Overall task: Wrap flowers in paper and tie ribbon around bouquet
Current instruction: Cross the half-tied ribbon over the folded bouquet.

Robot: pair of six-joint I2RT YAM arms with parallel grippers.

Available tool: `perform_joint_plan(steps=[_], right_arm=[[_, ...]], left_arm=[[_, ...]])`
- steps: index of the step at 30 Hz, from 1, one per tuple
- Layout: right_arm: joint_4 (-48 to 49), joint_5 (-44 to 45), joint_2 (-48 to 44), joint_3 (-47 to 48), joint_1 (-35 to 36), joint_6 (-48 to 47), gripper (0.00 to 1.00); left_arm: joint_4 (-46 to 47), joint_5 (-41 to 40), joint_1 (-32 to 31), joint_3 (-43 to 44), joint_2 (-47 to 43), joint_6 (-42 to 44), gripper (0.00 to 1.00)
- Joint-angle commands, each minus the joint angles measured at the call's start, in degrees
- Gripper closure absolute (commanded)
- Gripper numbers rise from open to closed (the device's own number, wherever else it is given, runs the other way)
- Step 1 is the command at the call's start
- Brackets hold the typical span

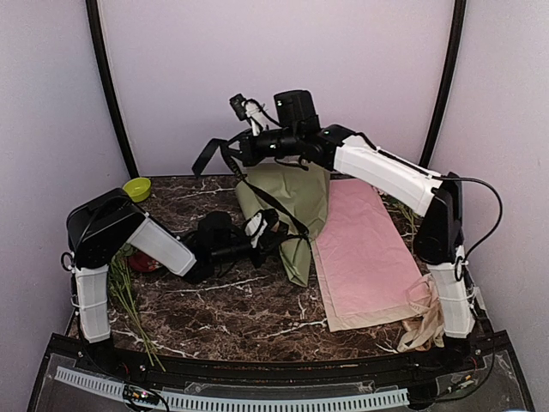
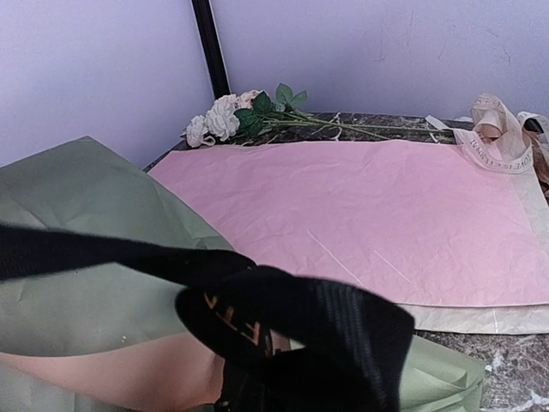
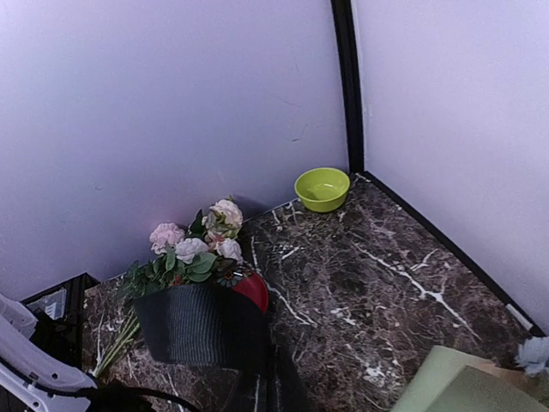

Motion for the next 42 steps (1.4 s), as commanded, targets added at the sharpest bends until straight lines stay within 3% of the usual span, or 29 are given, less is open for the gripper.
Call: perform_joint_plan(steps=[1, 6, 9, 12, 13, 16, 21, 24, 27, 30, 33, 42], right_arm=[[-1.9, -1.2, 3.7, 5.1, 2.7, 1.6, 0.98], [-2.2, 0.8, 2.1, 1.4, 3.6, -0.6, 0.72], [-6.5, -0.3, 1.7, 2.7, 3.4, -3.7, 0.42], [-6.1, -0.8, -1.8, -0.5, 2.1, -5.3, 0.03], [-5.0, -0.8, -3.3, -2.3, 1.2, -5.0, 0.01], [-5.1, -1.0, -6.7, -5.3, -0.8, -5.2, 0.00], [-13.5, 0.4, -8.6, -6.5, -2.1, -10.6, 0.00], [-7.0, -4.5, -15.4, -21.1, -4.9, -10.1, 0.01], [5.1, -13.5, -22.0, -37.5, -8.3, -6.6, 0.11], [8.7, -20.7, -23.8, -46.0, -9.2, -7.0, 0.15], [10.9, -24.3, -22.6, -50.2, -9.1, -7.4, 0.16], [11.5, -22.8, -17.7, -51.4, -8.5, -8.0, 0.19]], left_arm=[[0.4, 0.0, -0.6, -1.6, -3.9, 1.2, 1.00], [1.0, 0.5, -0.7, -2.2, -4.1, 1.0, 1.00], [1.5, 0.4, -0.7, -2.3, -4.0, 0.4, 1.00], [2.6, 0.6, -0.7, -2.5, -4.1, -0.5, 1.00], [2.6, 0.7, -0.7, -2.5, -4.0, -0.8, 1.00], [2.9, 0.8, -0.7, -2.5, -3.9, -1.6, 1.00], [4.1, 0.3, -0.7, -2.7, -3.9, -3.0, 1.00], [4.6, 0.0, -0.7, -2.7, -3.9, -4.1, 1.00], [4.9, 0.4, -0.7, -2.9, -3.7, -4.8, 1.00], [5.0, 0.4, -0.6, -2.9, -3.6, -5.0, 1.00], [4.8, 0.4, -0.6, -2.8, -3.6, -4.9, 1.00], [3.4, 0.0, -0.6, -2.2, -3.5, -5.0, 1.00]])
